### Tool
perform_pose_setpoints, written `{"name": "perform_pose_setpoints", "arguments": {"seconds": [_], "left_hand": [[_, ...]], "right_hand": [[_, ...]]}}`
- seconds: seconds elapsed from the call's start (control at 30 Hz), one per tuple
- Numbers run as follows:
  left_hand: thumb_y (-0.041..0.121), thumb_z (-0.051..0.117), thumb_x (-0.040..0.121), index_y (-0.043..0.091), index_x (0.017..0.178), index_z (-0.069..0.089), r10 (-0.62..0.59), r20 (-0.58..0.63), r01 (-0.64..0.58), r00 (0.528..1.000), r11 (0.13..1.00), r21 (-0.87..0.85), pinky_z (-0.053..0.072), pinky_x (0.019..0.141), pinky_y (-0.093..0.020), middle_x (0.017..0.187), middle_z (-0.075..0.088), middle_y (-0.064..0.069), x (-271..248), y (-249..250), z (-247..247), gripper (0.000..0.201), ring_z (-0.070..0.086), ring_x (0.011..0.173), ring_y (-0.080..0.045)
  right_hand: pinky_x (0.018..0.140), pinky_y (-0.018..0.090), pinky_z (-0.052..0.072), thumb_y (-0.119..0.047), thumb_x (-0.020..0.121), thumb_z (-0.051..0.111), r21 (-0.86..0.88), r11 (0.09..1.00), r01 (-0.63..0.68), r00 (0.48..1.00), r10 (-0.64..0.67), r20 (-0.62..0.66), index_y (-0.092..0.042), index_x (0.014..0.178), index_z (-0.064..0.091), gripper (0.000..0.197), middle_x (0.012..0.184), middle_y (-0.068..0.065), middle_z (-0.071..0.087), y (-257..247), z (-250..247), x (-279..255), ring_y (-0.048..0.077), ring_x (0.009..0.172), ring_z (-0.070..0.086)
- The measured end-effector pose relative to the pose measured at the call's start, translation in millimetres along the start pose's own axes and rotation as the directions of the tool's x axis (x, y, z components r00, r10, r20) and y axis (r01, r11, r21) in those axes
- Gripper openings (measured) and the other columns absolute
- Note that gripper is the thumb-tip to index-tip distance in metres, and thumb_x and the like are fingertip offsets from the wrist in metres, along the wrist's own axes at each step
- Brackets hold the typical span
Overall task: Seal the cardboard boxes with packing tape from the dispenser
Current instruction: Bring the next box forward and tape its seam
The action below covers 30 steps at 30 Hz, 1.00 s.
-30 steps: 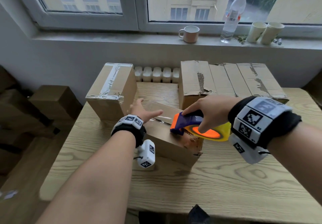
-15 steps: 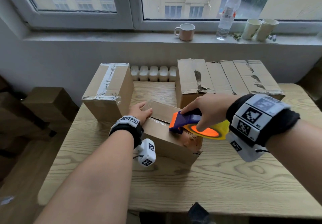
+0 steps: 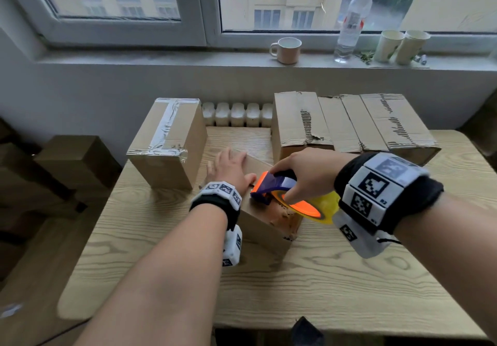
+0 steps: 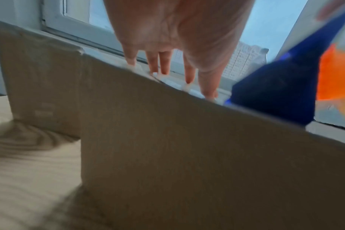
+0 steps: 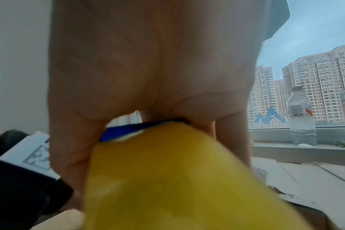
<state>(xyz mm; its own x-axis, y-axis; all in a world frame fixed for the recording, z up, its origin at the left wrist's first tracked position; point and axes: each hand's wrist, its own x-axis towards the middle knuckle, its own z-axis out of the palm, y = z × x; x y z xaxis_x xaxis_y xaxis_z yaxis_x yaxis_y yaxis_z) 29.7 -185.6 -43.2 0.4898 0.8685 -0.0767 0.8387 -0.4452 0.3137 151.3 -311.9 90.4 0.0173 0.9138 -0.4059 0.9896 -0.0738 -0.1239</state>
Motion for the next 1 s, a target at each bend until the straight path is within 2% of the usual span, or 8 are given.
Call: {"name": "perform_pose_setpoints", "arguments": {"seconds": [0.1,0.2,0.33,0.53,0.67,0.77,1.0], "left_hand": [[0.064,0.039,0.09,0.04,0.151,0.009,-0.03,0.106,0.023,0.994,0.997,0.068,-0.007,0.117,-0.049,0.161,-0.011,-0.002,-9,0,13,0.072,-0.01,0.147,-0.023],[0.069,0.029,0.089,0.041,0.151,-0.002,-0.026,0.16,0.006,0.987,0.993,0.122,-0.01,0.117,-0.049,0.159,-0.019,-0.002,-9,-3,14,0.074,-0.017,0.146,-0.023],[0.07,0.028,0.089,0.042,0.15,-0.008,-0.04,0.211,0.006,0.977,0.987,0.162,-0.011,0.116,-0.049,0.158,-0.024,-0.002,-7,-2,14,0.075,-0.021,0.145,-0.023],[0.069,0.028,0.09,0.043,0.149,-0.01,-0.052,0.249,0.013,0.967,0.988,0.156,-0.011,0.116,-0.049,0.157,-0.025,-0.001,-6,-3,9,0.075,-0.022,0.145,-0.022],[0.07,0.033,0.088,0.045,0.148,-0.008,-0.068,0.235,0.032,0.97,0.988,0.154,-0.009,0.117,-0.048,0.158,-0.021,0.001,-7,-2,10,0.077,-0.019,0.146,-0.021],[0.07,0.032,0.088,0.045,0.148,-0.008,-0.066,0.239,0.026,0.969,0.986,0.166,-0.008,0.117,-0.048,0.158,-0.021,0.001,-7,-2,9,0.077,-0.018,0.146,-0.021],[0.07,0.032,0.089,0.044,0.149,-0.008,-0.074,0.239,0.032,0.968,0.984,0.174,-0.007,0.118,-0.047,0.159,-0.019,0.001,-9,-1,6,0.077,-0.016,0.146,-0.021]], "right_hand": [[0.072,0.03,0.051,-0.047,0.073,0.066,0.004,1.0,-0.005,1.0,0.005,-0.006,-0.038,0.124,0.056,0.053,0.097,-0.009,0.062,1,0,-1,0.016,0.086,0.056],[0.072,0.029,0.051,-0.049,0.073,0.065,0.007,1.0,-0.008,1.0,0.008,-0.008,-0.039,0.127,0.055,0.056,0.098,-0.009,0.062,2,-1,-1,0.015,0.087,0.056],[0.074,0.029,0.05,-0.051,0.073,0.066,0.034,0.999,-0.021,1.0,0.021,-0.003,-0.041,0.127,0.055,0.056,0.101,-0.01,0.062,7,0,-6,0.015,0.09,0.055],[0.083,0.034,0.053,-0.046,0.073,0.068,0.077,0.997,-0.011,0.999,0.014,-0.031,-0.043,0.128,0.053,0.057,0.107,-0.008,0.064,12,1,-24,0.018,0.096,0.058],[0.081,0.031,0.049,-0.049,0.073,0.068,0.069,0.997,-0.029,0.999,0.031,-0.027,-0.047,0.133,0.047,0.064,0.116,-0.012,0.06,19,5,-38,0.015,0.094,0.052],[0.074,0.027,0.042,-0.05,0.074,0.068,0.091,0.994,-0.052,0.998,0.054,-0.013,-0.048,0.136,0.045,0.066,0.106,-0.014,0.055,28,7,-53,0.014,0.089,0.048],[0.065,0.025,0.041,-0.045,0.073,0.068,0.107,0.991,-0.079,0.997,0.079,0.01,-0.052,0.135,0.043,0.067,0.091,-0.019,0.052,52,13,-84,0.013,0.088,0.052]]}}
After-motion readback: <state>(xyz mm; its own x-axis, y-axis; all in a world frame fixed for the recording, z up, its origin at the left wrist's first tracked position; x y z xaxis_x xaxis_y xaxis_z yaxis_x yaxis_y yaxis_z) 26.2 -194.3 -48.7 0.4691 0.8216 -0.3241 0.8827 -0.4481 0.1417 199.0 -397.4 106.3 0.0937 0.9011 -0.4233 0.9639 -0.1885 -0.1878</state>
